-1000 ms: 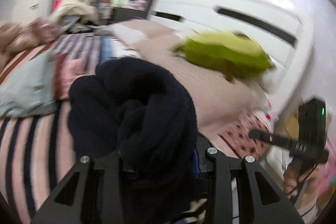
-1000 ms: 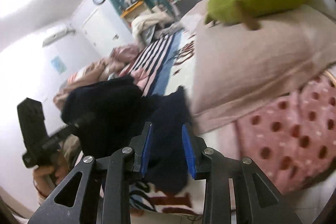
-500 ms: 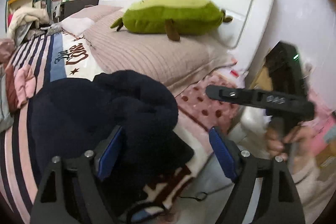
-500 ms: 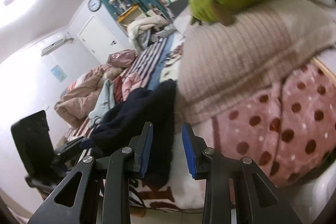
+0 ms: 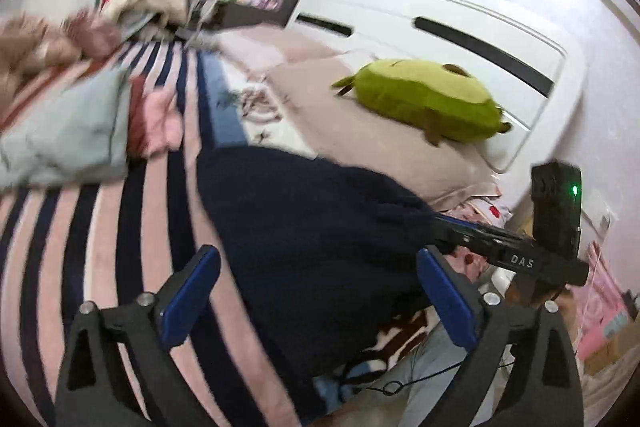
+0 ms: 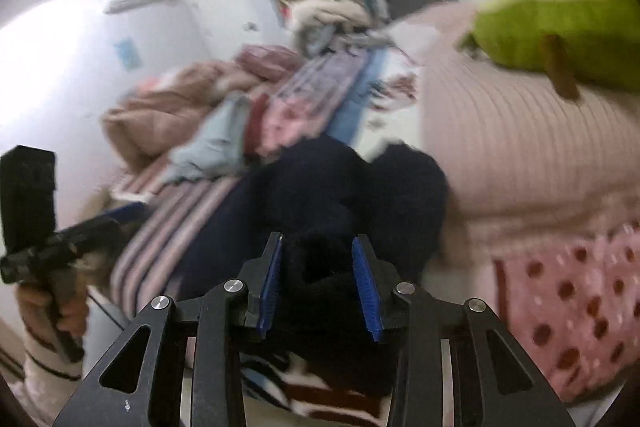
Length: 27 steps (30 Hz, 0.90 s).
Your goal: Fold small clothes
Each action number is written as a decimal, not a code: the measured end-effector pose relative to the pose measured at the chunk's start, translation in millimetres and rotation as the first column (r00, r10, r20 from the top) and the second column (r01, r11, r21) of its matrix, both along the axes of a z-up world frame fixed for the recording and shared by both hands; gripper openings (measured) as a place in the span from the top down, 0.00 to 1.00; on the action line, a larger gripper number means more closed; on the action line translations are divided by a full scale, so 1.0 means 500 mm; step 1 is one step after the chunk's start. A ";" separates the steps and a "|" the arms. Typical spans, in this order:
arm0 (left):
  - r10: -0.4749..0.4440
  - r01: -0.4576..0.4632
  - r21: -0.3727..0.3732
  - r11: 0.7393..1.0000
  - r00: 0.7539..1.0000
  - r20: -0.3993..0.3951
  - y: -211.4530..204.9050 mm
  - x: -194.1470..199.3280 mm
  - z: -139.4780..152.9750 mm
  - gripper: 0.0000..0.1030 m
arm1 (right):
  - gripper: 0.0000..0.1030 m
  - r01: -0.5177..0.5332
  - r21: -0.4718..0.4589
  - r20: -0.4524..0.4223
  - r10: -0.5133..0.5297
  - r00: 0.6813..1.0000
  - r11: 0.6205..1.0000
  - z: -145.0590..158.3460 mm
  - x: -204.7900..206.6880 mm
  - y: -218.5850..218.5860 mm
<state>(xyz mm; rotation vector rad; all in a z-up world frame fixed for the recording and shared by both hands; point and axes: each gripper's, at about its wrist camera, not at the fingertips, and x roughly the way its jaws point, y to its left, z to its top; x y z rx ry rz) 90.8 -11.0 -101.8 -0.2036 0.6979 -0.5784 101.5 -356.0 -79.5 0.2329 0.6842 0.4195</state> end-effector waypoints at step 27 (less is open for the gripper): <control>-0.137 0.087 -0.207 0.975 0.961 -0.241 0.062 0.010 -0.110 0.49 | 0.41 -0.198 0.330 -0.260 0.291 0.921 0.923 -0.111 -0.025 -0.004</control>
